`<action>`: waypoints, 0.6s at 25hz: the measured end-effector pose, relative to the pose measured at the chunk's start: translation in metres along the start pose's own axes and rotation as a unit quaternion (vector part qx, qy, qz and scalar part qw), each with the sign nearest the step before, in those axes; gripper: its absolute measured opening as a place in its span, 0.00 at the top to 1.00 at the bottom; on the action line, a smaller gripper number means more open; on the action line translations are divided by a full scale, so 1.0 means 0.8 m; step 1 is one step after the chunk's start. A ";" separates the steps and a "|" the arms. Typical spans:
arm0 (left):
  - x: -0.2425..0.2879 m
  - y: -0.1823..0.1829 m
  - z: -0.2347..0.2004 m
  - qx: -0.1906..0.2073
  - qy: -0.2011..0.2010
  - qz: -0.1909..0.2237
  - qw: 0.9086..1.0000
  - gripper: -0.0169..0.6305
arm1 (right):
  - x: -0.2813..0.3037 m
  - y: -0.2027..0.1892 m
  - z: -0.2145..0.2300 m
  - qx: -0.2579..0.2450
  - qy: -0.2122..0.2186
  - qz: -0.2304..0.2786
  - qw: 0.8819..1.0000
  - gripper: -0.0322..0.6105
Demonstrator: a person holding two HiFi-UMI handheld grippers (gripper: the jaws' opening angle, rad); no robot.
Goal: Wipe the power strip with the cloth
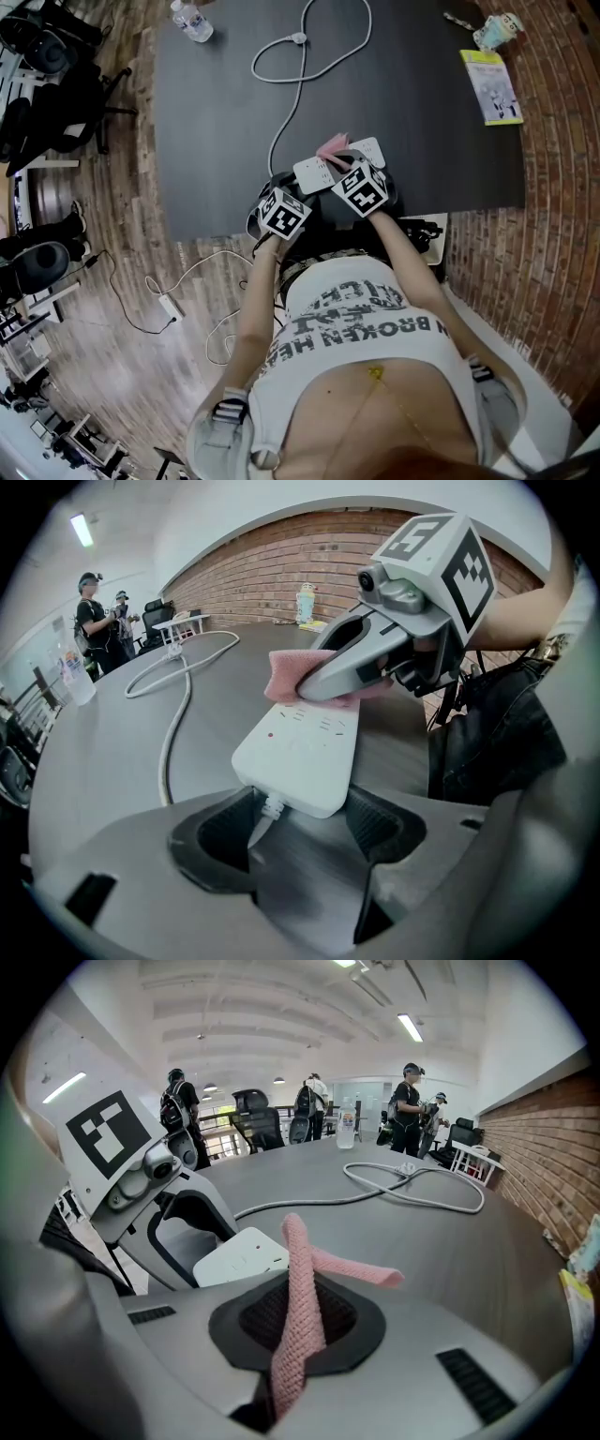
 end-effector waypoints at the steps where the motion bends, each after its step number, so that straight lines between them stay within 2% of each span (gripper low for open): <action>1: 0.000 0.000 0.000 0.000 0.000 0.000 1.000 0.53 | -0.001 0.000 0.001 0.001 -0.001 -0.002 1.000 0.92; 15: 0.001 0.002 0.001 -0.002 -0.002 -0.006 1.000 0.53 | -0.013 -0.016 0.029 0.031 -0.019 0.000 0.999 0.92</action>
Point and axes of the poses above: the fingertips, and each gripper's own axes: x forward along the fingers, z to its right, y out of its top, the point moved 7 cm from there along -x, backward along the fingers, and after that the axes turned 2 degrees about x, right-handed, at the moved point
